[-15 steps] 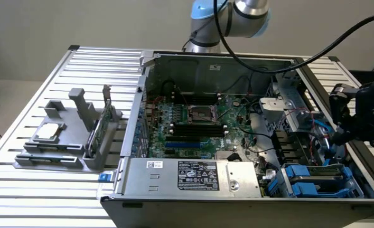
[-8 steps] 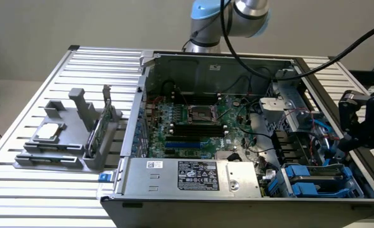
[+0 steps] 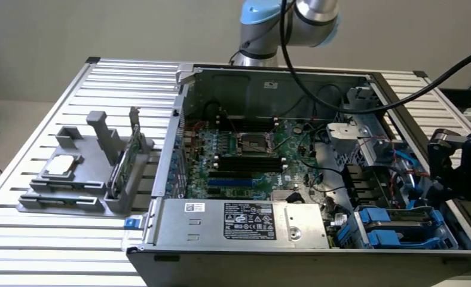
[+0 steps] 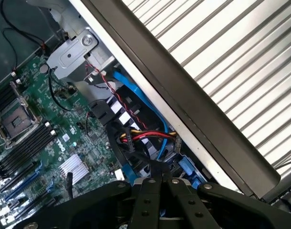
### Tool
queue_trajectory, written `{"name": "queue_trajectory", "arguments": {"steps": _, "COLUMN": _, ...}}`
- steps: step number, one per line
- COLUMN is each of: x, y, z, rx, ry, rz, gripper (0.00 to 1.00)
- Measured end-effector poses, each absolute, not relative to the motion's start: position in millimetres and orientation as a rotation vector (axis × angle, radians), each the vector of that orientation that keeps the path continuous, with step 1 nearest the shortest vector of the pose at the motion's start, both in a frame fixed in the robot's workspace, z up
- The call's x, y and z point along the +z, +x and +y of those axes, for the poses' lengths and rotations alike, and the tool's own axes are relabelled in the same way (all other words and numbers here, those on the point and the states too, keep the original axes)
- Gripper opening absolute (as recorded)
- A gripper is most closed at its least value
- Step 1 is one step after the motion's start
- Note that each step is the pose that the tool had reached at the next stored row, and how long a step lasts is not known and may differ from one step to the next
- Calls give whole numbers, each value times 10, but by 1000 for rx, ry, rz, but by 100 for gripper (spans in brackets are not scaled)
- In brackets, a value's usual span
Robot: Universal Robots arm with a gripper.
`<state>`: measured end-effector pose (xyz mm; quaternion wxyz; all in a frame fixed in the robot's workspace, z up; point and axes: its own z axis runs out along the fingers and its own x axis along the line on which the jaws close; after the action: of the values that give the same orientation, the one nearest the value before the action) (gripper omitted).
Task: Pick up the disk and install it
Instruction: 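Insert the first disk wire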
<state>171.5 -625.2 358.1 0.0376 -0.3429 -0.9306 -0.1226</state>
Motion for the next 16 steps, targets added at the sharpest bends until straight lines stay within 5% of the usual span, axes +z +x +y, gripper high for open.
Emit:
{"name": "queue_trajectory", "arguments": {"steps": 9, "x": 3499, "y": 1716, "z": -6297, "rx": -374, "ry": -1057, "rz": -2853, "gripper": 18}}
{"name": "queue_trajectory", "arguments": {"steps": 16, "x": 3498, "y": 1751, "z": -6296, "rx": -325, "ry": -1080, "rz": -2849, "gripper": 20}}
